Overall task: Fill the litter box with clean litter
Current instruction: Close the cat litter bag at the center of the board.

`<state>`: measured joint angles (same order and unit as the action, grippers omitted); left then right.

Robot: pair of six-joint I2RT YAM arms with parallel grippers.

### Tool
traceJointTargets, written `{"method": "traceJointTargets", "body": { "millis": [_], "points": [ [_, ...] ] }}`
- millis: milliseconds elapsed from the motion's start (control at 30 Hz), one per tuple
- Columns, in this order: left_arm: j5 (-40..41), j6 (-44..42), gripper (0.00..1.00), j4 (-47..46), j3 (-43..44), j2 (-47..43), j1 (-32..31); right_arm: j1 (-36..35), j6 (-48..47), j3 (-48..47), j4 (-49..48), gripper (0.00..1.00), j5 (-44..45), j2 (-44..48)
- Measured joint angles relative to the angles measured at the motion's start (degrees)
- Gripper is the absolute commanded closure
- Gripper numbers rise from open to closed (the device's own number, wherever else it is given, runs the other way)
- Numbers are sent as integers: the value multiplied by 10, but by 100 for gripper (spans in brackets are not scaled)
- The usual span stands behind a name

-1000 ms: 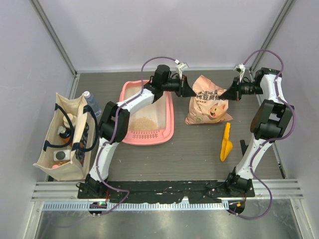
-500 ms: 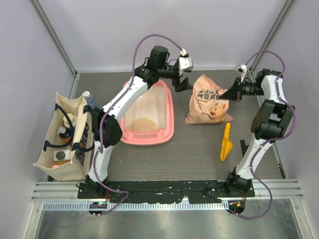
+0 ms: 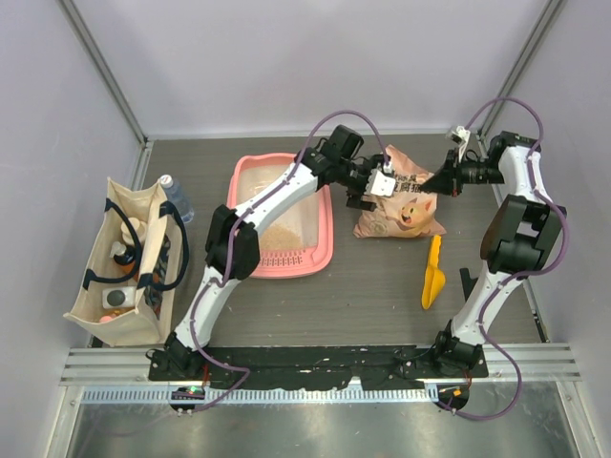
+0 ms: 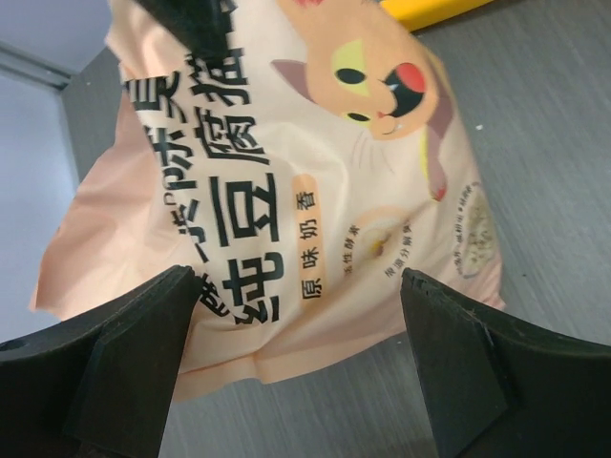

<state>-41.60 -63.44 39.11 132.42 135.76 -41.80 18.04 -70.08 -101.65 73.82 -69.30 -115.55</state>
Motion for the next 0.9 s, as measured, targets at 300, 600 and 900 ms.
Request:
{"method": "traceJointTargets", "body": {
  "millis": [300,600,900],
  "points": [
    [26,81,9,-63,-7,0,4,-25,-61,55,-11,99,52,65],
    [28,97,8,-60,-3,1,11,-33,-70,52,-11,98,62,71],
    [112,440,16,-311,-126,-48,49,-21,-61,4,4,98,52,34]
  ]
}}
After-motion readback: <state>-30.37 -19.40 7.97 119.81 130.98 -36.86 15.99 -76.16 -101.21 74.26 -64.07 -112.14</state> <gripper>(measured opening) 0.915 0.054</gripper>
